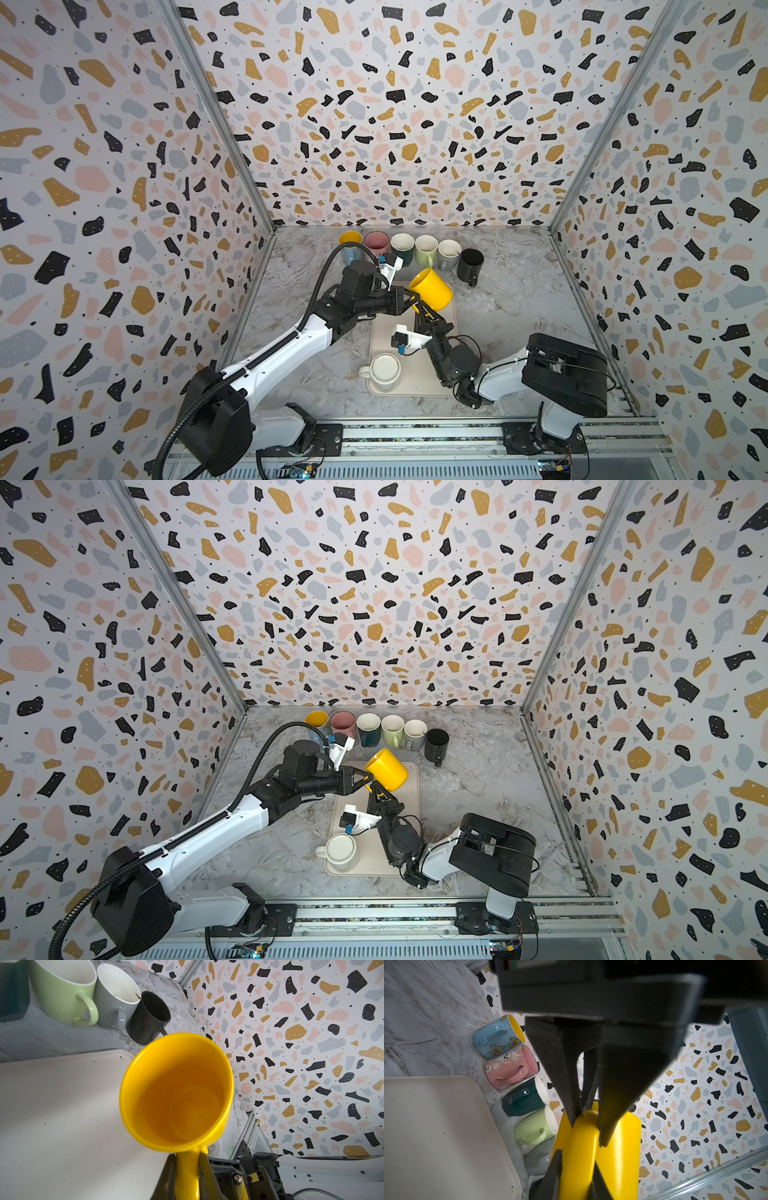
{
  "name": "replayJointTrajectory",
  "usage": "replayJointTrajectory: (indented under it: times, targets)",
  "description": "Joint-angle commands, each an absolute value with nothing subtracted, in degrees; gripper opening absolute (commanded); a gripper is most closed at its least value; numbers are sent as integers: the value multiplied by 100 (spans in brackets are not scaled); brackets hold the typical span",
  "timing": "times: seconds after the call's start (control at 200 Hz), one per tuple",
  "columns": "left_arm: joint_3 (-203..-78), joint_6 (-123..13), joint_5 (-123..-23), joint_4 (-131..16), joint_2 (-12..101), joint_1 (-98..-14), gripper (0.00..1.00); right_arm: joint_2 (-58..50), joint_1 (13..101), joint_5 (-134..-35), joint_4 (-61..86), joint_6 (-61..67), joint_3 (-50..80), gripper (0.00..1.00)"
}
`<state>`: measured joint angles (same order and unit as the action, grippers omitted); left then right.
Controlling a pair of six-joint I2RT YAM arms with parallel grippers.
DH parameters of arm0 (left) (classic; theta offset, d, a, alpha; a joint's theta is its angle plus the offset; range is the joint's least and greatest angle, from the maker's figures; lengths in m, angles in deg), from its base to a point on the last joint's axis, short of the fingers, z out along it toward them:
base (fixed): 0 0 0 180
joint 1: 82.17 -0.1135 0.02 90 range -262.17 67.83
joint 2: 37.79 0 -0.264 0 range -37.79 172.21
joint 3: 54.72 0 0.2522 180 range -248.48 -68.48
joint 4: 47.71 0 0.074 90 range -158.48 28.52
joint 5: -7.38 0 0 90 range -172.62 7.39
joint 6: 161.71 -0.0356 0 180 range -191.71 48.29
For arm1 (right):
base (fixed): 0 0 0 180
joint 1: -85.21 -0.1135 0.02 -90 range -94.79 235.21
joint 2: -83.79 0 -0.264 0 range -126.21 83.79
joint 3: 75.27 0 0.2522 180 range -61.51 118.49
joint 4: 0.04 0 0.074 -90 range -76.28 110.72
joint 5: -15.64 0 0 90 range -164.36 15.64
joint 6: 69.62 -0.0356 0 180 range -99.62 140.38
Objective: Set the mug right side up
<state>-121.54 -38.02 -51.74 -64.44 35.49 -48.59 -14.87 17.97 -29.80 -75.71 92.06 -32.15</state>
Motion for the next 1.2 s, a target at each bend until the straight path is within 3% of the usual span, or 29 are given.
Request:
replayJointTrajectory:
  times: [0.0,0.16,0.636,0.976,1.196]
  targets:
    - [-12096,-3981,-4572,-6477,3548,-4878,22,-1251,1903,-2845,-9377,9236,-3193,0]
    - [-12126,-3963,-4296,-6500,3645,-4878,32,-1236,1880,-3137,-9384,9386,-3198,0]
    - [-12203,-3903,-4024,-6459,3988,-4878,33,-1243,1565,-3684,-9379,9693,-3398,0]
    - [-12026,-3735,-3672,-6220,4260,-4878,0,-1210,1351,-3855,-9386,9856,-3374,0]
    - [-11929,-3962,-4110,-6466,4111,-4878,0,-1272,1342,-3613,-9386,9969,-3267,0]
